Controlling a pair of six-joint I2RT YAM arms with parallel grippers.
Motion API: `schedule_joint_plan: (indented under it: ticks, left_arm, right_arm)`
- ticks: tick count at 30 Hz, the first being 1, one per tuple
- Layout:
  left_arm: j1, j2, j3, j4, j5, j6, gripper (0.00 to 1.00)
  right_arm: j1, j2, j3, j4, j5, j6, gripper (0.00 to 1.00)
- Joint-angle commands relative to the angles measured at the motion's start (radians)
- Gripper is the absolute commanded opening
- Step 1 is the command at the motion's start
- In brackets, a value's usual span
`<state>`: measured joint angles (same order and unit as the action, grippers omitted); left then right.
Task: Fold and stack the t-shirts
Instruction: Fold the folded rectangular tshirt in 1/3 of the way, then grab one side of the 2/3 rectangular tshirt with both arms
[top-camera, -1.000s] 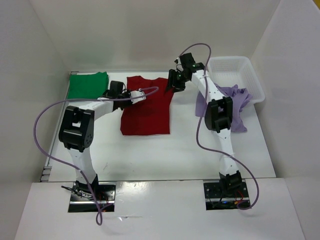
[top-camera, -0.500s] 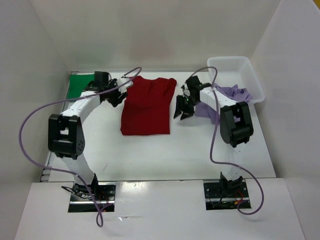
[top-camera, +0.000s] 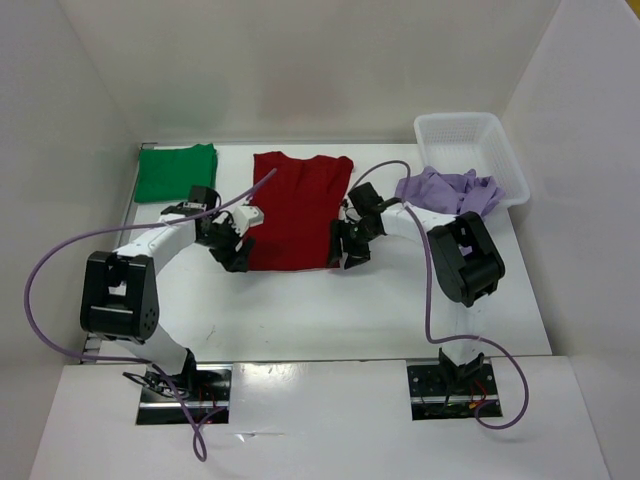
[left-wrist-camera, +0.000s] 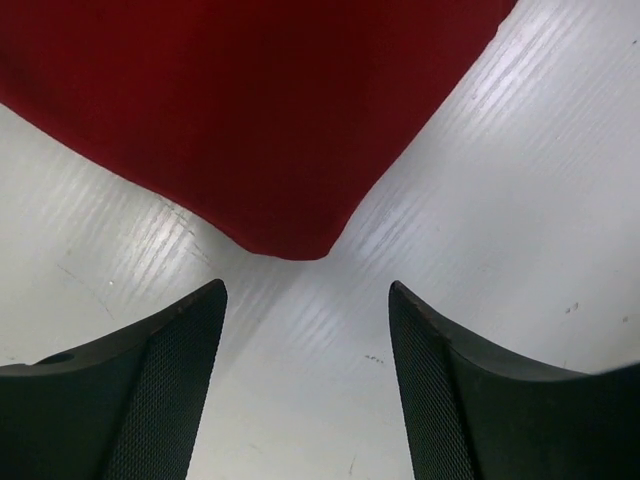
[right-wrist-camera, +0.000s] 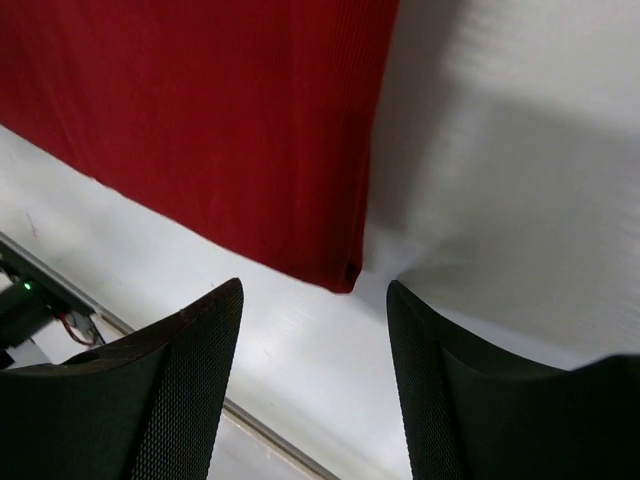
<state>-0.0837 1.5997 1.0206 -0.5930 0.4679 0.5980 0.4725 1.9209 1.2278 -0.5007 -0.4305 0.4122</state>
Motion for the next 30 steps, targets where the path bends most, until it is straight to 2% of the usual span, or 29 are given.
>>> schedule_joint_plan:
  ticks: [1,4,7,8,10,11,12,13,14,16,17,18,21,26,30]
  left_arm:
    - [-0.004,0.022,-0.002,0.097,0.043,-0.072,0.74]
    - [-0.004,0.045,-0.013,0.145,0.043,-0.113,0.74]
    - [-0.004,0.066,-0.022,0.167,0.055,-0.133,0.76]
    - [-0.004,0.066,-0.022,0.167,0.055,-0.133,0.76]
    - [-0.004,0.078,-0.022,0.177,0.064,-0.133,0.76]
    - [-0.004,0.088,-0.022,0.177,0.064,-0.142,0.74]
    - [-0.004,0.101,-0.022,0.177,0.064,-0.142,0.69]
    - [-0.004,0.101,-0.022,0.158,0.077,-0.142,0.55]
    - [-0.004,0.115,-0.022,0.144,0.087,-0.129,0.48]
    - [-0.004,0.124,-0.022,0.122,0.110,-0.116,0.33]
    - [-0.004,0.124,-0.022,0.111,0.110,-0.107,0.17]
    - [-0.004,0.124,-0.022,0.111,0.110,-0.107,0.10]
    - [0.021,0.115,-0.022,0.111,0.046,-0.086,0.01]
    - [0.061,0.085,0.026,0.052,-0.009,0.005,0.00]
    - [0.001,0.049,0.038,-0.033,-0.009,0.049,0.02]
  right_arm:
    - [-0.009,-0.016,-0.008,0.102,0.016,0.027,0.65]
    - [-0.009,-0.016,-0.017,0.111,0.039,0.037,0.62]
    - [-0.009,-0.005,-0.027,0.111,0.039,0.037,0.51]
    - [-0.009,0.004,-0.027,0.100,0.029,0.037,0.43]
    - [-0.009,0.004,-0.027,0.100,0.029,0.037,0.34]
    - [-0.009,0.004,-0.027,0.100,0.029,0.037,0.26]
    - [-0.009,0.004,-0.027,0.100,0.029,0.037,0.23]
    - [-0.009,0.004,-0.027,0.087,0.029,0.037,0.19]
    - [-0.009,0.004,-0.027,0.077,0.029,0.037,0.16]
    - [-0.009,0.004,-0.027,0.077,0.029,0.037,0.02]
    - [-0.009,-0.006,-0.027,0.059,0.029,0.027,0.00]
    - [-0.009,-0.007,-0.027,0.045,0.029,0.027,0.00]
    - [-0.038,-0.037,-0.048,0.001,0.073,0.007,0.00]
    - [-0.112,-0.112,-0.126,-0.036,0.099,-0.004,0.00]
    - [-0.112,-0.137,-0.152,-0.036,0.044,-0.013,0.00]
